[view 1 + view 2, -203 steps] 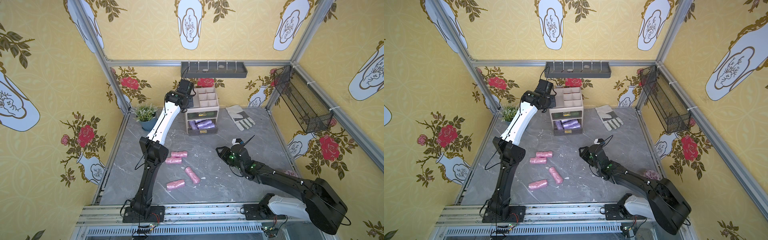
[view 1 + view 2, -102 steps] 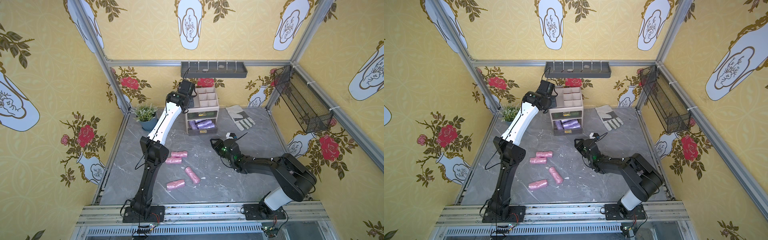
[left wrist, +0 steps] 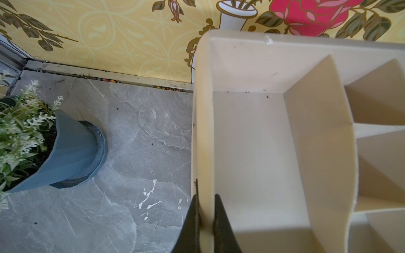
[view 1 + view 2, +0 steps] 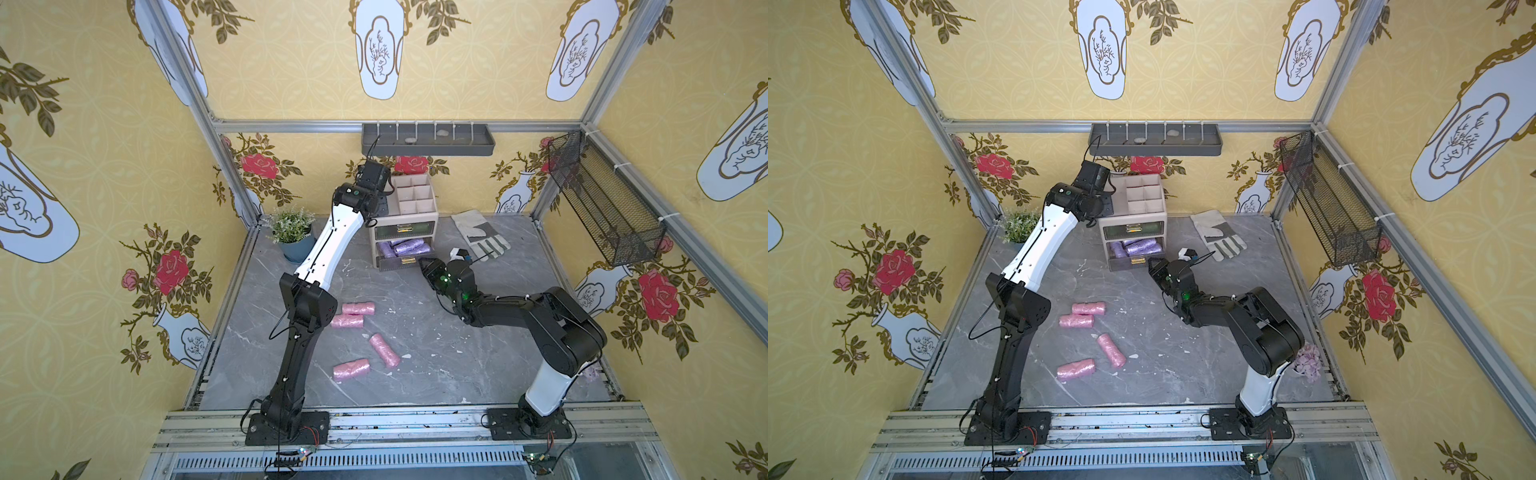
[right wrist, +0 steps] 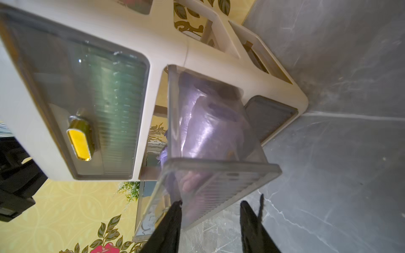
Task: Sort the rolls of trash bags by color and place them into the drawer
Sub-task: Close the drawer in the storage box.
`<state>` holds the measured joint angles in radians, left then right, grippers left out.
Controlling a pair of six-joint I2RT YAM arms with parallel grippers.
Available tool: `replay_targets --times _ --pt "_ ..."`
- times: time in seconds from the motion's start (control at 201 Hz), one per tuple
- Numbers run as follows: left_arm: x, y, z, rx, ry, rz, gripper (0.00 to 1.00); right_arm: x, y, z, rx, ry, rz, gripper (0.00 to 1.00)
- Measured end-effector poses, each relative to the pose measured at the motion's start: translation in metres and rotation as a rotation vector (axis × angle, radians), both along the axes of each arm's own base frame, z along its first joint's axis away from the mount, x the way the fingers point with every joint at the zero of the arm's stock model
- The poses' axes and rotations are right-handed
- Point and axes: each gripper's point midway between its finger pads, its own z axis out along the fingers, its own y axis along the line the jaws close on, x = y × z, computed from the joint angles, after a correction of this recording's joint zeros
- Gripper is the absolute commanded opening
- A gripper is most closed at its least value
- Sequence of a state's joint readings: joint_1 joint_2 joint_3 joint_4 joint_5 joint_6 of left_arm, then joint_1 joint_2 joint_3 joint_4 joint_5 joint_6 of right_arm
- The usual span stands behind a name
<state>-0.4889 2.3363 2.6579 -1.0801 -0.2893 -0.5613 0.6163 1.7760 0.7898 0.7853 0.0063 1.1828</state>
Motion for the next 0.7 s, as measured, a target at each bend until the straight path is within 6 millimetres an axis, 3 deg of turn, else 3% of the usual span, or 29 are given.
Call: replay_targets --times 0.274,0.702 --pt "0.0 -0.001 -0.001 0.0 0.002 -0.001 0.03 0.029 0.008 0.012 0.017 -0.031 -0.002 0.45" --pt "0.001 0.0 0.0 -0.009 0.0 0.005 0.03 0.064 0.026 0.002 0.027 -0.027 0.006 0.45"
